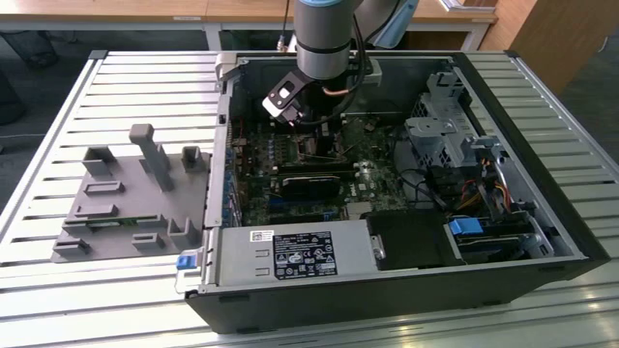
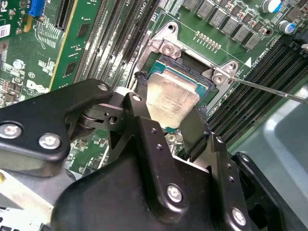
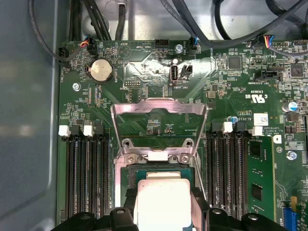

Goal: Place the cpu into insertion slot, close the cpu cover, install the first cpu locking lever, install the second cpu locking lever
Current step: 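Place the cpu into insertion slot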

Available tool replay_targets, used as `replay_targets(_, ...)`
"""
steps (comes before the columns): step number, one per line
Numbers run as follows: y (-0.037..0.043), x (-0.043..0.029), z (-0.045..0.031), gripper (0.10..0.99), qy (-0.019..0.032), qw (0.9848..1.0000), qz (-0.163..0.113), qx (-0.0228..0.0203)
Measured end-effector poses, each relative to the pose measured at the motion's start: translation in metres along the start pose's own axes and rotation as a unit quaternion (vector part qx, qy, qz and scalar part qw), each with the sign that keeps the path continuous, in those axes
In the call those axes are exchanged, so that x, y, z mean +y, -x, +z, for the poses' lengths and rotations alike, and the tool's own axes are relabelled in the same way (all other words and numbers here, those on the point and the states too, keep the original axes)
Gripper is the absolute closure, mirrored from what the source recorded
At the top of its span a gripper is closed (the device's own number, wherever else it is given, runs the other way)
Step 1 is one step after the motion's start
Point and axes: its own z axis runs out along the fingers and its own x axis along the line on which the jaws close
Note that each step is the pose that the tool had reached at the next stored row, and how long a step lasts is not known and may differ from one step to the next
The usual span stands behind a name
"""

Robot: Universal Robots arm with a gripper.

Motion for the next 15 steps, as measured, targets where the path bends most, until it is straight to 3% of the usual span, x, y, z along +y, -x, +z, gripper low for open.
replay_targets(15,-0.004,-0.0004,0.0051,0.561,0.0001,1.0,0.002,-0.0024)
